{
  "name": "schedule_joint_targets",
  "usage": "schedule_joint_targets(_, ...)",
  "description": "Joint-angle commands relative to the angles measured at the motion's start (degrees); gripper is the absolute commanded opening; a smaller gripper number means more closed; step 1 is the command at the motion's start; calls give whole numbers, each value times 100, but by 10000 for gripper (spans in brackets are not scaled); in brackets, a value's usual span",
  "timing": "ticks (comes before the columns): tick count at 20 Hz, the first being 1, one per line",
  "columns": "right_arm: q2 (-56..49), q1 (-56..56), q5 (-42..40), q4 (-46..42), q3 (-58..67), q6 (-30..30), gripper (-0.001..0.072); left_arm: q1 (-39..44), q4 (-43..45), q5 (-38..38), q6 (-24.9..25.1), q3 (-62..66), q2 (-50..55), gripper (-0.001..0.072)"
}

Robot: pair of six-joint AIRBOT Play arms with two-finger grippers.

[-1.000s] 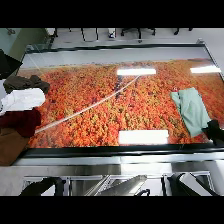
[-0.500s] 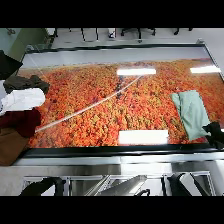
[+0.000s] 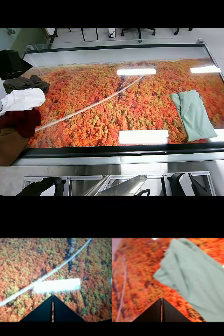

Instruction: Fold the shirts.

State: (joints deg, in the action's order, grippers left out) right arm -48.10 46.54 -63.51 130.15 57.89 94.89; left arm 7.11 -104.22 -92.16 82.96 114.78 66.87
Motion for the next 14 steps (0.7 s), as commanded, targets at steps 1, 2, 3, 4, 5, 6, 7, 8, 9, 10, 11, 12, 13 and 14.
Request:
schedule_joint_targets(1,129,-1550,-197,247,278,90,18,20,-691,98,79,-455,107,15)
schedule_joint_targets(2,129,-2208,-186,-63,229,11,18,70,-841,227,107,-927,-35,15)
schedule_joint_targets(3,129,-2848,-170,-365,166,-83,18,175,-826,413,109,-1510,-251,15)
schedule_joint_targets(4,129,-3519,-151,-688,79,-190,18,330,-833,667,109,-2243,-529,15)
schedule_joint_targets(5,129,-4083,-140,-973,-15,-337,18,501,-831,938,107,-2966,-824,15)
schedule_joint_targets(6,129,-4607,-129,-1259,-125,-553,18,671,-837,1248,103,-3705,-1141,15)
schedule_joint_targets(7,129,-4979,-66,-1495,-238,-728,18,852,-846,1576,66,-4468,-1467,15)
schedule_joint_targets(8,127,-5237,17,-1716,-367,-925,18,1008,-846,1856,-42,-5136,-1757,15)
schedule_joint_targets(9,120,-5386,105,-1829,-516,-1062,18,1099,-850,2057,-107,-5643,-1980,15)
schedule_joint_targets(10,111,-5427,125,-1829,-649,-1095,18,1172,-863,2208,-184,-6089,-2190,15)
schedule_joint_targets(11,111,-5425,122,-1832,-748,-1093,18,1211,-940,2317,-210,-6408,-2365,15)
schedule_joint_targets(12,111,-5425,142,-1834,-815,-1091,18,1200,-1123,2441,-208,-6677,-2531,15)
schedule_joint_targets(13,109,-5427,149,-1832,-844,-1071,18,1202,-1239,2570,-208,-6850,-2664,15)
schedule_joint_targets(14,103,-5425,109,-1821,-844,-1078,18,1202,-1300,2728,-210,-6999,-2804,15)
